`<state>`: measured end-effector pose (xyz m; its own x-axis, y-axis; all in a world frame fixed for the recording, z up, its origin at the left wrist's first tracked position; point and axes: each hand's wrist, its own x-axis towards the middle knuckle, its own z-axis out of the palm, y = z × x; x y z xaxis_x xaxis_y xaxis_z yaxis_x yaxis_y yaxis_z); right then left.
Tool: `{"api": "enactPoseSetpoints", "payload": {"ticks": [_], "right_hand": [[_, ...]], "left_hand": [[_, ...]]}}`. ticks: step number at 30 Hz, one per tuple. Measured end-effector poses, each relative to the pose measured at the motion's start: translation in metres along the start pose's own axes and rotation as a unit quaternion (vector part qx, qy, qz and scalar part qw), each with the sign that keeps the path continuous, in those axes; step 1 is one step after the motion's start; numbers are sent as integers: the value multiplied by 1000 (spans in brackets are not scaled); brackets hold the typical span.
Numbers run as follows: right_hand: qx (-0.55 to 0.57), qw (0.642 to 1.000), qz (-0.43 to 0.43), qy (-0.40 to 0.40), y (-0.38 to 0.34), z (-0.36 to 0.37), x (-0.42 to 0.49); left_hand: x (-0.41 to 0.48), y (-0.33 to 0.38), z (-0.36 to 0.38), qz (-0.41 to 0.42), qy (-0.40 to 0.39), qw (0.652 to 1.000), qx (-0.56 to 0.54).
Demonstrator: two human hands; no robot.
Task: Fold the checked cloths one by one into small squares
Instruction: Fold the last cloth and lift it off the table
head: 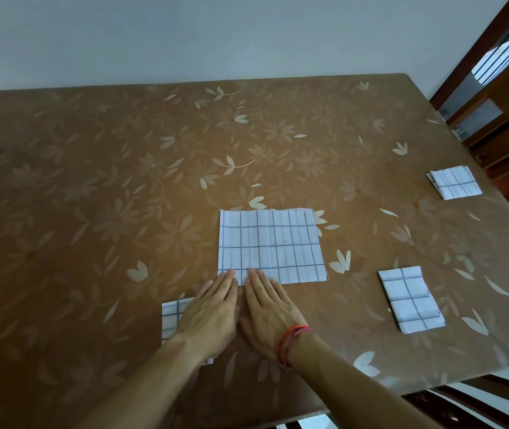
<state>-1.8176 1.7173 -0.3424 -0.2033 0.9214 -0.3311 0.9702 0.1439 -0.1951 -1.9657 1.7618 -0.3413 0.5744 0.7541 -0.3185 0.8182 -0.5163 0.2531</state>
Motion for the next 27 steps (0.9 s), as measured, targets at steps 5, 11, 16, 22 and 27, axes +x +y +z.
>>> {"api": "enactPoseSetpoints", "payload": {"ticks": [5, 11, 16, 22, 27], "right_hand": [[-9, 999, 34, -15, 26, -2, -16], [-15, 994, 108, -18, 67, -2, -43], [-9, 990, 137, -22, 87, 0, -53], [19, 989, 145, -6, 86, 3, -51], [60, 986, 152, 15, 87, 0, -51]], "left_hand": [[-1, 1, -5, -5, -3, 1000, -12], [0, 2, -5, -8, -18, 1000, -2], [1, 6, -8, -14, -27, 999, 13], [2, 8, -8, -20, -31, 999, 14], [3, 11, -8, -25, -25, 999, 11]]}}
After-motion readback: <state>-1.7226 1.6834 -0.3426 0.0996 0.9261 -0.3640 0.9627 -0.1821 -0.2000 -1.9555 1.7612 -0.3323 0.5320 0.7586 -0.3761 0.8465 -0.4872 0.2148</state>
